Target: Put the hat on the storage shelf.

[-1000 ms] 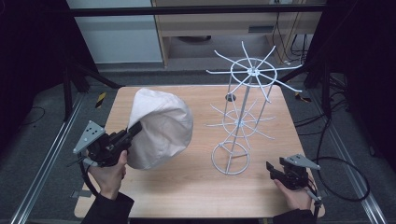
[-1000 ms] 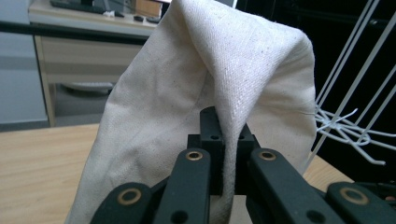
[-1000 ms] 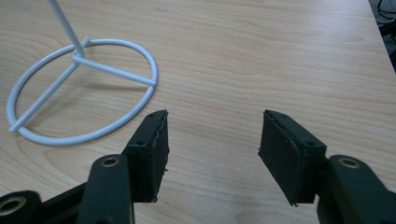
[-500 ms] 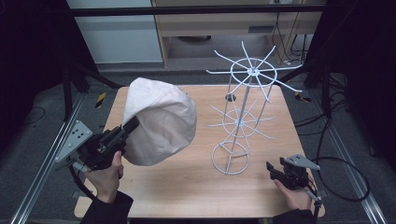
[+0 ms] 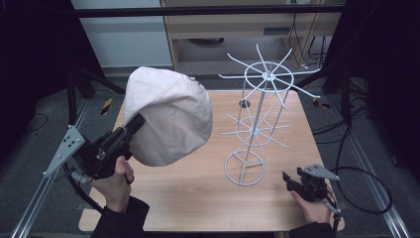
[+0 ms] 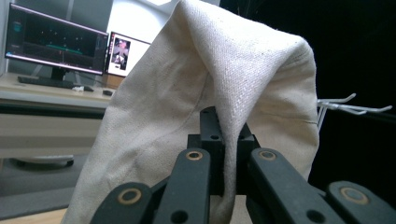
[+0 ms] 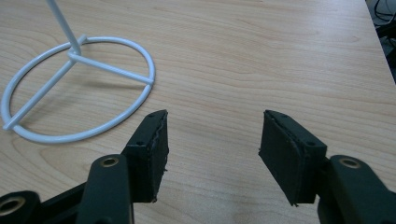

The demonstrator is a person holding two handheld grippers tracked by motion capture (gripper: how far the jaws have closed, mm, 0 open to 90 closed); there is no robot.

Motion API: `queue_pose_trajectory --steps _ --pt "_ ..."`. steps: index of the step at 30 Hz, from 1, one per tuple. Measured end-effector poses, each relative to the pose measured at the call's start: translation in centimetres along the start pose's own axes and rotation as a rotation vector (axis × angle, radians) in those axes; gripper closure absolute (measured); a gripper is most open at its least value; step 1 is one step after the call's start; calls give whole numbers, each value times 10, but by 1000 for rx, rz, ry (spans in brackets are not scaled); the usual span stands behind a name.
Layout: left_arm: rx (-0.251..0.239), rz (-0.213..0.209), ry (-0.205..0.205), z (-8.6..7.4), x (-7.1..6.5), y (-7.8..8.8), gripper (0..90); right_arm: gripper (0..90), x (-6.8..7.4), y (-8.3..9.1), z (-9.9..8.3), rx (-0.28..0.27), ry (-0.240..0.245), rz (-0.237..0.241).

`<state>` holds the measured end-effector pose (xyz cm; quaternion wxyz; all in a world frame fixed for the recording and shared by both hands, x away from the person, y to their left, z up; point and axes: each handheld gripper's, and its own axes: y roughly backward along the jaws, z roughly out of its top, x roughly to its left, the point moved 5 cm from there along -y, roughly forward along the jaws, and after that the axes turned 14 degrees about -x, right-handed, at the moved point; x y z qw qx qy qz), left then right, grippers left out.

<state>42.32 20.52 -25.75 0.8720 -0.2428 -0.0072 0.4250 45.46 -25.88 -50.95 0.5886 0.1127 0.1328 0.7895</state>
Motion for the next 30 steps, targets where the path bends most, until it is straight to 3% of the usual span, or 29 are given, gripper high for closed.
queue_pose_trajectory --steps 15,30 --pt "-80 -52 37 21 -14 -7 882 419 0 0 0 -3 7 -1" --pt "-120 -132 68 32 -44 -25 882 421 -1 0 0 -1 5 -3"
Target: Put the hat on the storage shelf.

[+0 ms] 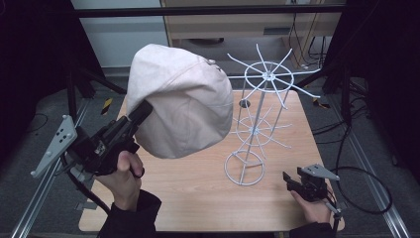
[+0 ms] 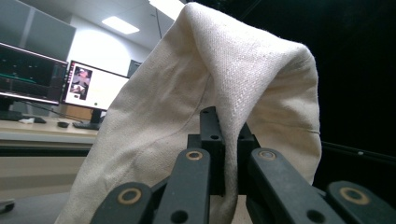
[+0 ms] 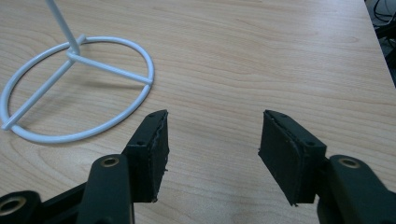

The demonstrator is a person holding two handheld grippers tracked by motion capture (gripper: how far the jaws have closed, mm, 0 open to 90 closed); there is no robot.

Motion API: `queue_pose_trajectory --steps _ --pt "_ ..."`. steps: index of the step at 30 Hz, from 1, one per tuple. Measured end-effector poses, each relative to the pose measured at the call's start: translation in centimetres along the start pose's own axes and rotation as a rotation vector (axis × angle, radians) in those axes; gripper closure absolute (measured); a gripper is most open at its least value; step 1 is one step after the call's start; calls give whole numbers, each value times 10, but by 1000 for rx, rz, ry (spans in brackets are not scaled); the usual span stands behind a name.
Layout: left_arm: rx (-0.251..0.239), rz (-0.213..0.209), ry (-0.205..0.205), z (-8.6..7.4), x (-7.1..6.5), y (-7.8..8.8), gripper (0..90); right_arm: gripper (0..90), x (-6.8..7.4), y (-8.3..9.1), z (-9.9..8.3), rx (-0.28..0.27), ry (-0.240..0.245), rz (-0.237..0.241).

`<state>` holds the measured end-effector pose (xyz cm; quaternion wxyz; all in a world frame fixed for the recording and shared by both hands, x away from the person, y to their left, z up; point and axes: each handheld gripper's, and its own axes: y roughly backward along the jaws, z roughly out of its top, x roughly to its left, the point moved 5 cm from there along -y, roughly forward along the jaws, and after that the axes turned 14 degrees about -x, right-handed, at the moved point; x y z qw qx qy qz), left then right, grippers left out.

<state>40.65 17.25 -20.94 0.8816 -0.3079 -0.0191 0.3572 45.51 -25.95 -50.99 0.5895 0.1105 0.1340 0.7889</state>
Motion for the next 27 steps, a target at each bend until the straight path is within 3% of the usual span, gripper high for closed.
queue_pose_trajectory --steps 13,27 --pt "33 -51 25 -18 -22 -20 882 421 0 0 0 1 -2 0" --pt "76 -59 53 -45 -26 -33 882 421 -1 1 0 0 -9 1"
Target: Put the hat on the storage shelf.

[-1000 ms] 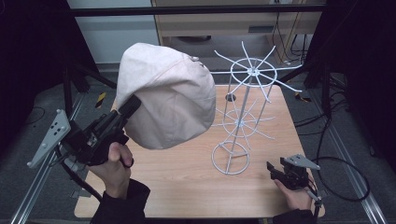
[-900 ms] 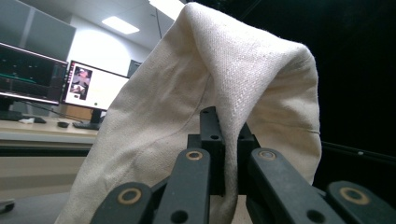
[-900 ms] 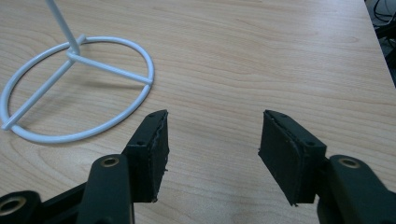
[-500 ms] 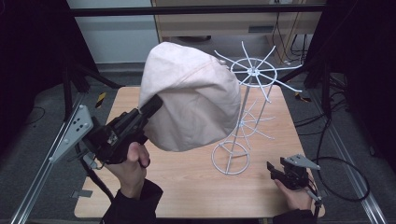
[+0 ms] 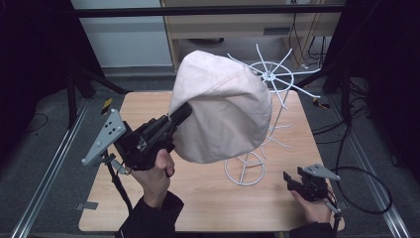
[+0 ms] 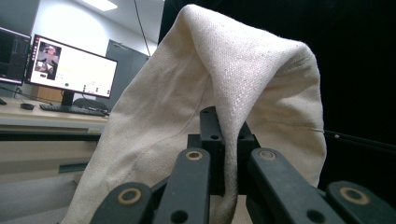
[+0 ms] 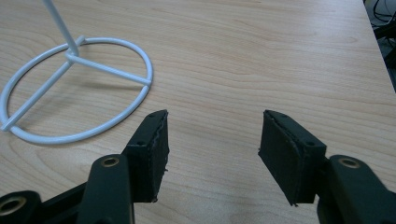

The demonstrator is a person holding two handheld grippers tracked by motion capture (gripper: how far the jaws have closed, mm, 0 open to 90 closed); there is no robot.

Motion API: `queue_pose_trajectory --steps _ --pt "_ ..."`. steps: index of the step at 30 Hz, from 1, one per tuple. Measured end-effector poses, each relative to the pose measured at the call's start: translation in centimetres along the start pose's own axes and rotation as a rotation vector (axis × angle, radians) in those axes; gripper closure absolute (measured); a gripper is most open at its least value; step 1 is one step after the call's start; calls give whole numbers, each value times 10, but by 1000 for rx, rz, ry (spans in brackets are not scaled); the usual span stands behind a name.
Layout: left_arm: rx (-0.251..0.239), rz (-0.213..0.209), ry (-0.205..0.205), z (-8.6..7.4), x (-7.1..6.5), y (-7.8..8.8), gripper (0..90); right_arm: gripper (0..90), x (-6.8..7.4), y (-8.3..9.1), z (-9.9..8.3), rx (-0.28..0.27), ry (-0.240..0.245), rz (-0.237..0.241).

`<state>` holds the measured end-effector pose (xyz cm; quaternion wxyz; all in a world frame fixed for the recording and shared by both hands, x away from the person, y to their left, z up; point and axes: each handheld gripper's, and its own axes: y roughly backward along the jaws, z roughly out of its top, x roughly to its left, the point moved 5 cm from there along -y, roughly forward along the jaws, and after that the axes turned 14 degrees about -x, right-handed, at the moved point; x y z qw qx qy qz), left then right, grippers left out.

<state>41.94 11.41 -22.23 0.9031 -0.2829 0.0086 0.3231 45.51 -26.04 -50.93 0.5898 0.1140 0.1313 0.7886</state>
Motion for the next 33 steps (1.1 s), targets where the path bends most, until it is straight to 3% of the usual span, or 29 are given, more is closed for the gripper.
queue_pose_trajectory --steps 10,24,33 --pt "29 21 20 -19 9 1 881 422 0 0 0 2 0 0" --pt "73 48 11 -42 21 14 877 422 0 0 0 3 3 0" --pt "133 64 -42 -58 26 21 870 421 0 -1 -1 2 11 -1"
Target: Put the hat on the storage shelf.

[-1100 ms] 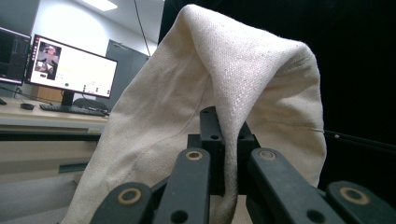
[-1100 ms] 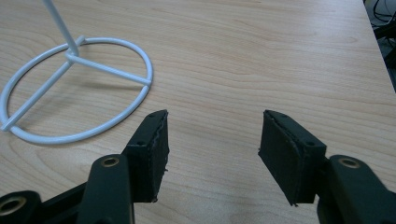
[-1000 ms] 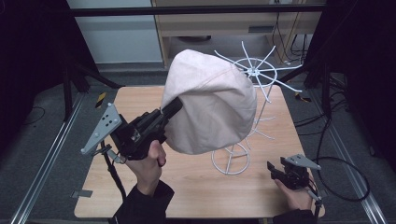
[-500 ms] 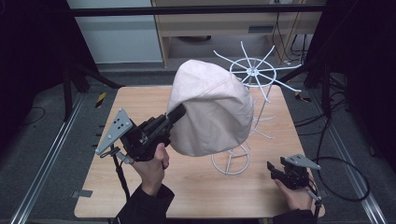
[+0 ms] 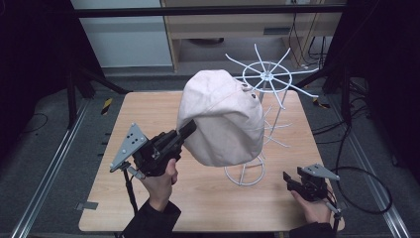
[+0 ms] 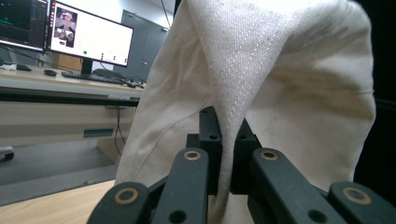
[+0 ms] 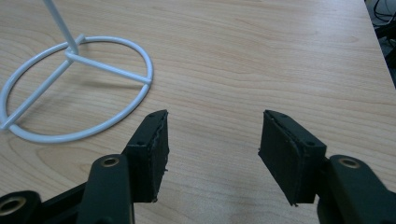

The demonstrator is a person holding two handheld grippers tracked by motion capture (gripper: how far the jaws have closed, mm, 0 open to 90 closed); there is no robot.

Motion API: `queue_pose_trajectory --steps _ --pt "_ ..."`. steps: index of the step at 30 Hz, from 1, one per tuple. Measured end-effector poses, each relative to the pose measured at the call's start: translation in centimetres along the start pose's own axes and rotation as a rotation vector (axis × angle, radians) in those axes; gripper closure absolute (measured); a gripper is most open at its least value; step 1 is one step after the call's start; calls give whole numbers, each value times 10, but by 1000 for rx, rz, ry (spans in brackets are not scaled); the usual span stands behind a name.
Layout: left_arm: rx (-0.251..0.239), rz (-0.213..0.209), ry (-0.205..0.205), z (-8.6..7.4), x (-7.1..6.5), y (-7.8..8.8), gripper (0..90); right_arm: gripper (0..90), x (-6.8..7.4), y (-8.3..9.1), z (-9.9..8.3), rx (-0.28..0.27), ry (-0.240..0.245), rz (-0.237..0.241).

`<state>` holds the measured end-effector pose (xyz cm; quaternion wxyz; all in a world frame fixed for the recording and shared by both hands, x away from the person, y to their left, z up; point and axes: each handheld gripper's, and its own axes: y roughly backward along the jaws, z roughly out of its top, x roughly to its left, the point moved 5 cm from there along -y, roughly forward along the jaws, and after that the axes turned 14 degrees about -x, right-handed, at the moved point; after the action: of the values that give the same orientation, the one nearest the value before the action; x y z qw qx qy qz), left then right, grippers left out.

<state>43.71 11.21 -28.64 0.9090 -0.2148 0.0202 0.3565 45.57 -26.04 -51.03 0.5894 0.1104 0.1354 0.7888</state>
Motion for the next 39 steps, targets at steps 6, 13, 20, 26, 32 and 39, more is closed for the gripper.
queue_pose_trajectory --steps 6,13,20,26,32,39 --pt "44 3 -17 -10 2 1 856 420 0 0 0 0 -1 1" --pt "89 -3 -39 -23 5 0 787 417 0 0 0 4 -10 1" --pt "114 -1 -56 -32 9 0 739 417 0 0 0 3 -5 2" --pt "136 10 -78 -42 15 2 606 413 0 0 -1 4 -6 3" --pt "150 23 -84 -47 21 7 467 407 0 0 -1 6 -7 3" --pt "192 46 -131 -50 27 25 306 401 0 0 -1 8 -8 -1"
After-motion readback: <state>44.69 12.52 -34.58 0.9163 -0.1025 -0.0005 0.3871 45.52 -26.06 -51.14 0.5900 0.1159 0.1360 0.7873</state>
